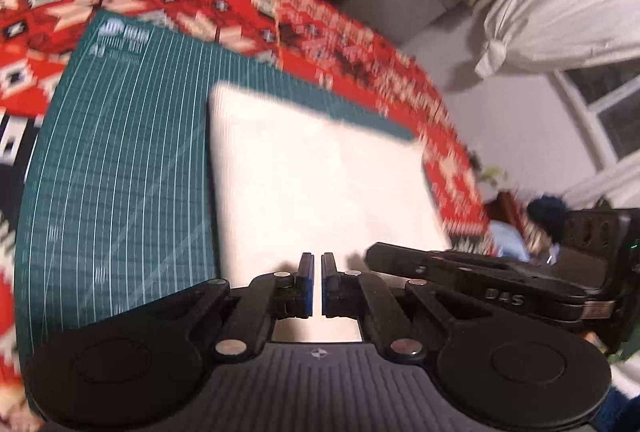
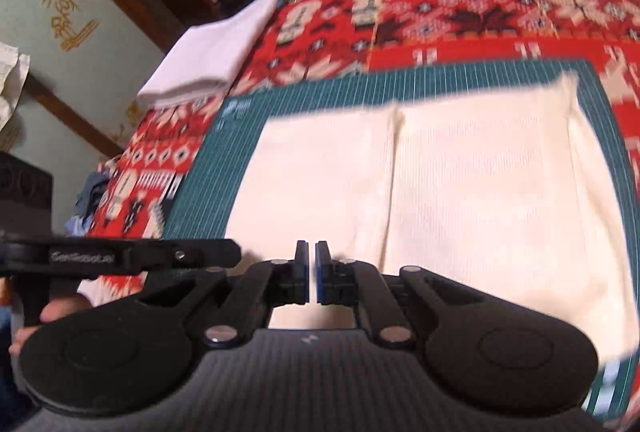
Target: Fold clothes
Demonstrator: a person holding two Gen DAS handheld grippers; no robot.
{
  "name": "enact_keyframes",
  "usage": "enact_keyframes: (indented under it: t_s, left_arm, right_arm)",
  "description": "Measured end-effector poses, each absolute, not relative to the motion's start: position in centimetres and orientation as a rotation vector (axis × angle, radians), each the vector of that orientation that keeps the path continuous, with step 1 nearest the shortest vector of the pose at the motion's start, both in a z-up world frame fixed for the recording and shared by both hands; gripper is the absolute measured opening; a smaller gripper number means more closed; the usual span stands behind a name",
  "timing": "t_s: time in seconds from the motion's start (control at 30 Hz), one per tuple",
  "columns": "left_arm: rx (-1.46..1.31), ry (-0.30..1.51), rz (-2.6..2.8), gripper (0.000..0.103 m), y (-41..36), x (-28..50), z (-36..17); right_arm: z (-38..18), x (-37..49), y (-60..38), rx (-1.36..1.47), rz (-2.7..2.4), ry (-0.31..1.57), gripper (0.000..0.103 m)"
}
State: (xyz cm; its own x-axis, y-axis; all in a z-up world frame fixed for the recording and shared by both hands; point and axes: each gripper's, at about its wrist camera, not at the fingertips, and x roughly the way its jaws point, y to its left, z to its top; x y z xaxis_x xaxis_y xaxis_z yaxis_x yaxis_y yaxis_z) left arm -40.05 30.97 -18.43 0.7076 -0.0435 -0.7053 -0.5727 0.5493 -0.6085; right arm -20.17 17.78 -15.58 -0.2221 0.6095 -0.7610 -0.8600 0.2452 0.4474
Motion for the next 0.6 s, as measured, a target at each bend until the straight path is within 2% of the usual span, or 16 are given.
enact_keyframes:
  t_s: [0.2,0.6]
  left_arm:
    - [-0.961,0.838,0.315,0.003,28.1,-41.3,-20.3]
    - [-0.873,0.768,0.369,0.003,27.0,-41.2,-19.2]
  right_arm:
    - [-17.6,-21.3,13.8,-0.353,1.364,1.163,0.000]
    - [-15.4,-26.4,15.2,-0.444,1.447,1.000,0.003]
